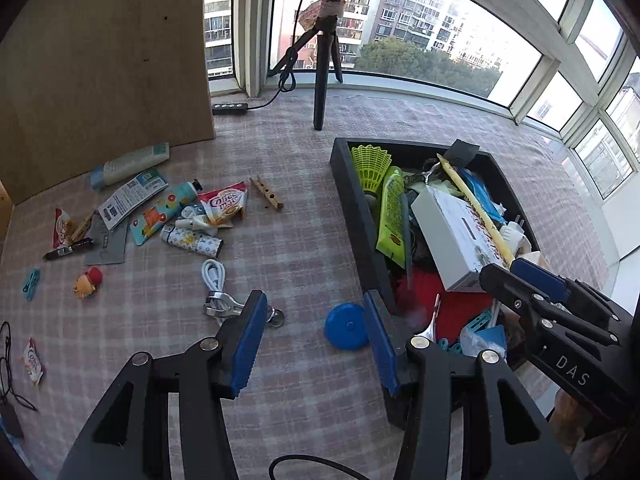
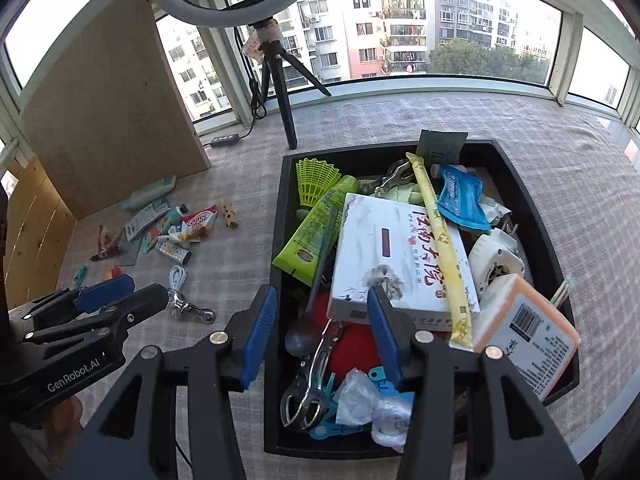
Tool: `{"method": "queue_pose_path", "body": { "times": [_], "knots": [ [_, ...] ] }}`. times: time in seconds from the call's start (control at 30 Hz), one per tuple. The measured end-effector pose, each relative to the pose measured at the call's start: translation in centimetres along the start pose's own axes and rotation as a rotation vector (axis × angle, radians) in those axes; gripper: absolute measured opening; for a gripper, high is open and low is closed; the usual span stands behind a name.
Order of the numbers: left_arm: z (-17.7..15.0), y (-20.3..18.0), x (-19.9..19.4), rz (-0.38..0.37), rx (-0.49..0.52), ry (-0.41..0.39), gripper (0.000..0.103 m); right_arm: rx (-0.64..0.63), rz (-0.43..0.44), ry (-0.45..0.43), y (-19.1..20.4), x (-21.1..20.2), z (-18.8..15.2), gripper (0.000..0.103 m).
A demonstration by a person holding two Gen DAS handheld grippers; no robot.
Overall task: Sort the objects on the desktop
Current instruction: 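Move both grippers back over the table toward the Coffee-mate sachet and toy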
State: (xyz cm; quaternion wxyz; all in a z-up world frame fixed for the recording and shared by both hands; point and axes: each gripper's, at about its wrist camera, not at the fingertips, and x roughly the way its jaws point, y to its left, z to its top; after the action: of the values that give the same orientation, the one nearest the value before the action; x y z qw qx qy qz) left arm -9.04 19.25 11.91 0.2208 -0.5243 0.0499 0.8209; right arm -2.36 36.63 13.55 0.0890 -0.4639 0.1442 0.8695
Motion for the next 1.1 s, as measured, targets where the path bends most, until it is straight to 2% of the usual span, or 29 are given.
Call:
{"method": "queue_pose_path", "body": {
  "times": [0.27, 0.43, 0.5, 0.73, 0.9, 1.1],
  "knots": [
    [-2.6, 10.2, -0.9, 0.071, -0.119, 0.022, 0.046, -0.066, 0.057, 0.042, 7.7, 2.2, -1.3, 0.047],
    [-4.8, 18.0, -1.4, 0.136, -0.243, 0.034, 0.046, -0.129, 0.134, 0.055, 12.7, 3.7, -2.1, 0.047],
    [-5.8, 21.1, -1.5, 0.162, -0.297, 0.042, 0.046, -0.170, 0.170, 0.066, 14.7, 4.5, -2.4, 0.052],
    [-9.6, 30.6, -2.0, 0.247, -0.480, 0.065, 0.046, -0.287, 0.186, 0.118, 21.5, 7.2, -2.4, 0.054],
    [-11.9, 35.2, -1.8, 0.283, -0.582, 0.083, 0.046, -0.373, 0.219, 0.165, 26.7, 9.6, -1.7, 0.054],
    [-13.4, 38.0, -0.6, 0.277, -0.661, 0.108, 0.048, -0.467, 0.239, 0.223, 32.3, 13.4, -1.1, 0.054]
  ]
}}
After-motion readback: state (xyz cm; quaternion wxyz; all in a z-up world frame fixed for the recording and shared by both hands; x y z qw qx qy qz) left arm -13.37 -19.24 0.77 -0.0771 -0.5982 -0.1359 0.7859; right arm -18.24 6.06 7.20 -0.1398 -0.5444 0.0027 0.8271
